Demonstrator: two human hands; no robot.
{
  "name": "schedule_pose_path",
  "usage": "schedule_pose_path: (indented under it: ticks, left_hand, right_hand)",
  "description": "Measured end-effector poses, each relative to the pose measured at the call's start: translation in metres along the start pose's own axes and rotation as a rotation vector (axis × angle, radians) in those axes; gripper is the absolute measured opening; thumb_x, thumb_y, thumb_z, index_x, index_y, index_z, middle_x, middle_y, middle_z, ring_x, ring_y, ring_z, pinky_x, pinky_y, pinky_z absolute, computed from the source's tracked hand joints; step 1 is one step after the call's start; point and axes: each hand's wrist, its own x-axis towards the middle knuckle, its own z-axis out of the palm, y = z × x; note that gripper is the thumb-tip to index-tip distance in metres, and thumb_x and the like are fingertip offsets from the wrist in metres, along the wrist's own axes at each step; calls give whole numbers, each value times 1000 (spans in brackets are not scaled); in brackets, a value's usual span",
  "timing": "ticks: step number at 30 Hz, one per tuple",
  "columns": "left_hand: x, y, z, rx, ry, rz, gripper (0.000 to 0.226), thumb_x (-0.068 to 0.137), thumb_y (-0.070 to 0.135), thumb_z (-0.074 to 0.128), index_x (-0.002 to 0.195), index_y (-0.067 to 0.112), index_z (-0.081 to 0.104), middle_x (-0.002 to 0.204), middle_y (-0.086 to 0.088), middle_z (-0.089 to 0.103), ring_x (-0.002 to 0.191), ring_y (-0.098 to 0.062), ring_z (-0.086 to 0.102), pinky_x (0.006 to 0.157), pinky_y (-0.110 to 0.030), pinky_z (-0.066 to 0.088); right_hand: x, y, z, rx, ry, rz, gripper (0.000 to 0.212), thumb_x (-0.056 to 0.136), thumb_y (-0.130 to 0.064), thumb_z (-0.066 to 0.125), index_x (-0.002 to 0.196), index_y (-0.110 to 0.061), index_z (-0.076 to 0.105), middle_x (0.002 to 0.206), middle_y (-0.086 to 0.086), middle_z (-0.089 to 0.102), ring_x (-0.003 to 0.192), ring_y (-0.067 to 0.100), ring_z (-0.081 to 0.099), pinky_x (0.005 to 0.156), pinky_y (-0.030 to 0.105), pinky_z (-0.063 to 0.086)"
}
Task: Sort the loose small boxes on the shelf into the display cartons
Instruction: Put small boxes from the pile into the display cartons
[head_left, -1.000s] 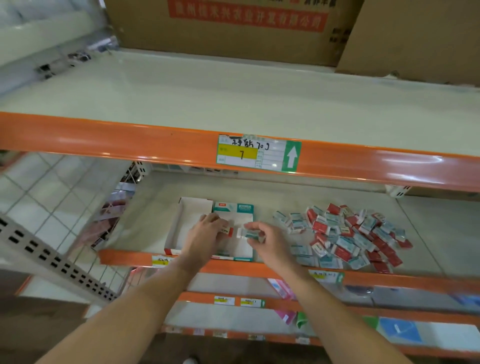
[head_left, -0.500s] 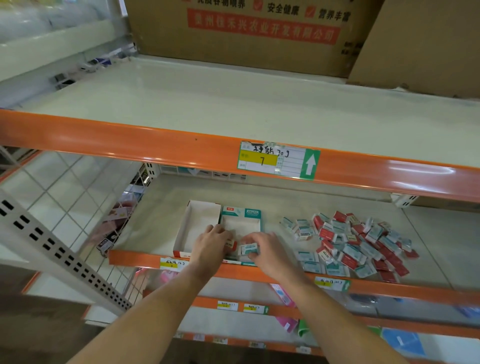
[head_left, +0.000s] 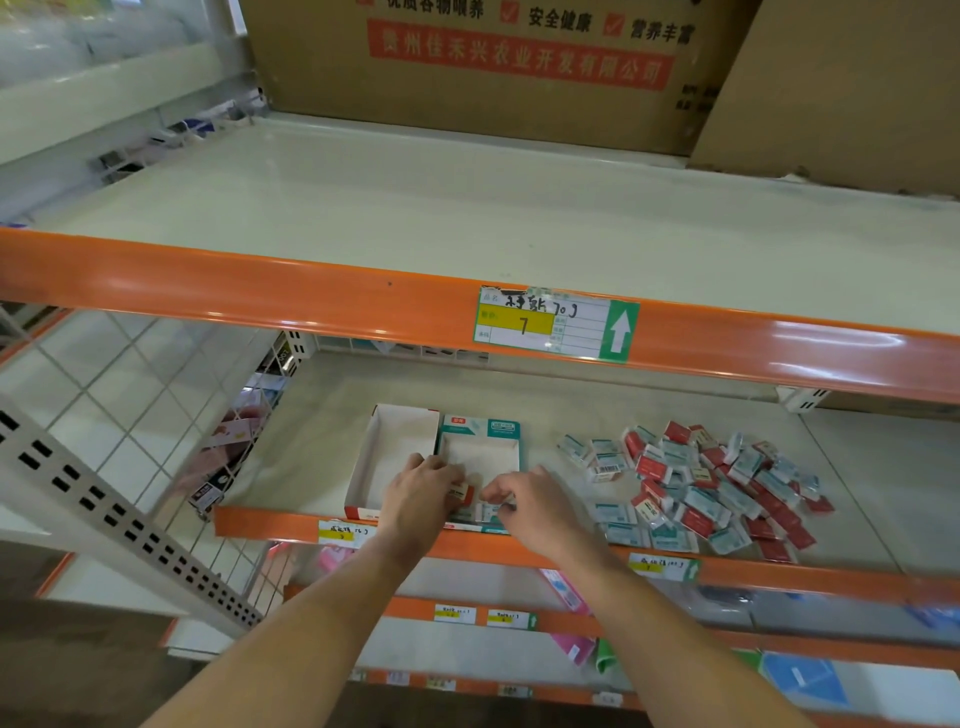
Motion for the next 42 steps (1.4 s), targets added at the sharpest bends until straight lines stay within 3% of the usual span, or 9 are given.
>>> schedule_pose_path:
  ticks: [8,14,17,22,27,34,38,42]
  left_hand:
    - [1,-2,3,-21,-17,-10,31,94,37,59,124,29,60,122,7,60,109,-15,47,85,-28,48]
    - [1,-4,6,-36,-11,-1,32,94,34,60,126,28,59,122,6,60,111,-16,46,87,-28,48]
    - [2,-5,6,-35,-6,7,32,94,35,60,125,28,59,121,6,60,109,-16,47,86,-28,49]
    - [6,-8,5,-55,-1,27,29,92,39,61,120,29,60,119,7,60,105,-15,49,80,-26,50]
    - [12,-16,-5,-138,55,25,30,90,36,65,118,25,65,113,5,62,108,-18,51,78,-30,49]
    - [20,-55,-38,-154,17,-66,25,86,31,70,111,28,68,110,8,61,103,-13,54,82,-33,51]
    - [15,-67,-47,-94,-17,-83,24,85,29,72,109,28,68,111,9,62,106,-15,55,82,-31,49]
    - [7,-78,-52,11,-65,-64,29,86,32,70,114,29,66,116,9,64,107,-16,52,84,-32,50]
  right_hand:
    - [0,4,1,-20,22,-39,36,91,-11,67,120,-32,69,112,-8,60,92,0,48,86,13,40]
    - [3,4,6,-14,-10,-22,35,96,-12,59,124,-33,66,102,-9,58,107,11,52,101,27,46]
    - [4,5,8,-16,-11,-19,34,97,-11,58,124,-31,66,91,-16,48,106,11,53,100,27,47]
    - [10,0,19,17,173,38,24,95,-19,62,114,-30,71,103,-9,68,98,10,58,89,29,52]
    - [22,-13,23,52,268,7,16,93,-16,61,104,-23,71,98,-10,69,91,9,57,82,27,51]
    - [38,-38,33,135,195,-37,25,93,-12,60,115,-22,69,106,-6,68,97,11,62,87,27,54]
    - [46,-55,38,123,176,-55,25,94,-17,60,117,-24,68,111,-9,67,100,9,62,80,19,49]
    - [50,-70,41,179,134,-72,28,96,-16,59,122,-23,65,123,-9,60,108,11,60,91,26,52]
